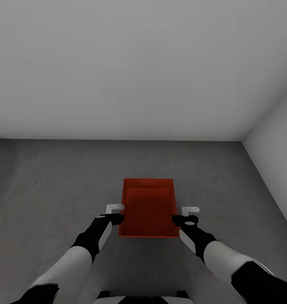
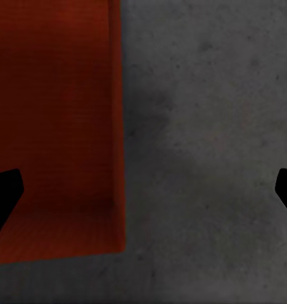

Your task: Move the two storage containers from the living room to the garage. In the garage, place one container on the floor and stack the other container on top of it (either order is fine).

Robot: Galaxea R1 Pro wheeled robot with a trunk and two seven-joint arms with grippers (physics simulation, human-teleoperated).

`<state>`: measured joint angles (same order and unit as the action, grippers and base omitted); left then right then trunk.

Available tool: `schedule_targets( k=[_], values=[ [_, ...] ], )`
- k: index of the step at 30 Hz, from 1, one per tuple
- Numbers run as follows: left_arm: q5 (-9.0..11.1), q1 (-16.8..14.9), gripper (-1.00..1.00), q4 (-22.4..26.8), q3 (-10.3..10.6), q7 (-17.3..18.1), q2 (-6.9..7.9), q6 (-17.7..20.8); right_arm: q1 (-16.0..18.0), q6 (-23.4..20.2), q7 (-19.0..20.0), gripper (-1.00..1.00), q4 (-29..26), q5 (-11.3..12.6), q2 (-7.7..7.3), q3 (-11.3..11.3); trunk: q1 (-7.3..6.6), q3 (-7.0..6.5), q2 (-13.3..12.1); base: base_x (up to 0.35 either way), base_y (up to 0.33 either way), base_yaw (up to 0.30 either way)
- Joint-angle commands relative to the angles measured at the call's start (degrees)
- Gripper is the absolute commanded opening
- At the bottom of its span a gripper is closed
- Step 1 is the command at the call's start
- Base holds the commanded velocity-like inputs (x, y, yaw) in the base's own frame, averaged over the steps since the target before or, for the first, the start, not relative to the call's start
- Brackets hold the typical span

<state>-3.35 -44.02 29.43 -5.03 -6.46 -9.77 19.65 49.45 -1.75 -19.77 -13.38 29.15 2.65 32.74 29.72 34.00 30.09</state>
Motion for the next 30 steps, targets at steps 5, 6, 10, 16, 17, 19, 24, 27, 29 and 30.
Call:
schedule_targets(
  k=[5, 6, 10, 16, 17, 19, 24, 27, 29, 30],
  values=[
    [-0.34, -0.01, 1.0, 0.1, -0.33, 0.05, -0.07, 0.32, 0.04, -0.19, -0.37, 1.0, -0.07, 0.38, -0.06, 0.49, -1.08, -0.84, -1.95, 0.0, 0.0, 0.0],
    [-0.34, -0.01, 1.0, 0.1, -0.33, 0.05, -0.07, 0.33, 0.04, -0.19, -0.4, 1.0, -0.07, 0.38, -0.04, 0.49, -1.08, -0.84, -1.95, 0.0, 0.0, 0.0],
    [-0.34, -0.01, 1.0, 0.1, -0.33, 0.21, -0.09, 0.32, 0.04, -0.19, -0.38, 1.0, -0.07, 0.38, -0.07, 0.49, -1.08, -0.84, -1.95, 0.0, 0.0, 0.0],
    [-0.34, -0.01, 1.0, 0.1, -0.33, 0.3, -0.08, 0.3, 0.04, -0.19, -0.37, 1.0, -0.07, 0.38, -0.05, 0.49, -1.08, -0.84, -1.95, 0.0, 0.0, 0.0],
    [-0.34, -0.01, 1.0, 0.1, -0.33, 0.31, -0.07, 0.33, 0.04, -0.19, -0.38, 1.0, -0.07, 0.38, -0.05, 0.49, -1.08, -0.84, -1.95, 0.0, 0.0, 0.0],
    [-0.34, -0.01, 1.0, 0.12, -0.33, 0.28, -0.07, 0.41, 0.04, -0.19, -0.39, 1.0, -0.07, 0.38, -0.07, 0.49, -1.08, -0.84, -1.95, 0.0, 0.0, 0.0],
    [-0.34, -0.01, 1.0, 0.26, -0.33, 0.28, -0.11, 0.62, 0.04, -0.19, -0.39, 1.0, -0.07, 0.38, -0.06, 0.49, -1.08, -0.84, -1.95, -0.156, 0.0, 0.0],
    [-0.34, -0.01, 1.0, 0.28, -0.33, 0.3, -0.12, 0.64, 0.04, -0.19, -0.38, 1.0, -0.07, 0.38, -0.03, 0.49, -1.08, -0.84, -1.95, -0.319, 0.0, 0.0],
    [-0.34, -0.01, 1.0, 0.28, -0.33, 0.31, -0.14, 0.64, 0.04, -0.19, -0.38, 1.0, -0.07, 0.38, -0.02, 0.49, -1.08, -0.84, -1.95, -0.335, 0.0, 0.0],
    [-0.34, -0.01, 1.0, 0.28, -0.33, 0.31, -0.13, 0.65, 0.04, -0.19, -0.41, 1.0, -0.07, 0.38, -0.02, 0.49, -1.08, -0.84, -1.95, -0.34, 0.0, 0.0]
  ],
)
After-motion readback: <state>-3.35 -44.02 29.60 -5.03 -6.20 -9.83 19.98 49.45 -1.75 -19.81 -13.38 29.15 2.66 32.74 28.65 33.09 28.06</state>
